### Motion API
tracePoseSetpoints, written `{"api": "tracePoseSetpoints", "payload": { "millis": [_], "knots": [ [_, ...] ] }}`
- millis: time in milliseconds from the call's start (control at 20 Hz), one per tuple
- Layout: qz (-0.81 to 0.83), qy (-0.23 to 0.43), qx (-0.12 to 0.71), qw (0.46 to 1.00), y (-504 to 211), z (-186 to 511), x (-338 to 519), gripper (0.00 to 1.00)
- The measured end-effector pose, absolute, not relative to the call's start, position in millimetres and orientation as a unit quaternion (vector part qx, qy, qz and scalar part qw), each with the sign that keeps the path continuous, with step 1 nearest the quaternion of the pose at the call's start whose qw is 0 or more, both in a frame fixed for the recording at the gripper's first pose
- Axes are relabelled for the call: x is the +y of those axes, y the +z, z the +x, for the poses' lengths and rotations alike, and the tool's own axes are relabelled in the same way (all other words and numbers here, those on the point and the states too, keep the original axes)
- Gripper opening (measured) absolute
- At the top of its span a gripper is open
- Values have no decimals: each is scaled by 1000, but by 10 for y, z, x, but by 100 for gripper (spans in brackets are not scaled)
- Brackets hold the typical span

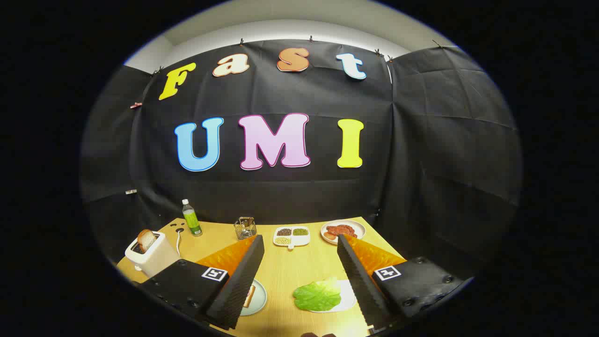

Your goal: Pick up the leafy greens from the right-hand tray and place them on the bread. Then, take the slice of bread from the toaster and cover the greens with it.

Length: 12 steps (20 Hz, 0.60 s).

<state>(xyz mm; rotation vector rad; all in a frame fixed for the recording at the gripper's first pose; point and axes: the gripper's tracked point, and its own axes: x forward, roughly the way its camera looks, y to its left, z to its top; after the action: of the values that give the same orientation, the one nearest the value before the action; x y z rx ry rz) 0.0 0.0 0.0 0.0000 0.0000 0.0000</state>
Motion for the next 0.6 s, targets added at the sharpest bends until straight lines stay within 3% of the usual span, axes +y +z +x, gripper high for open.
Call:
{"api": "tracePoseSetpoints", "payload": {
  "millis": [600],
  "knots": [
    [4, -3, 33, 999, -192, 61, -7, 98]
  ]
}}
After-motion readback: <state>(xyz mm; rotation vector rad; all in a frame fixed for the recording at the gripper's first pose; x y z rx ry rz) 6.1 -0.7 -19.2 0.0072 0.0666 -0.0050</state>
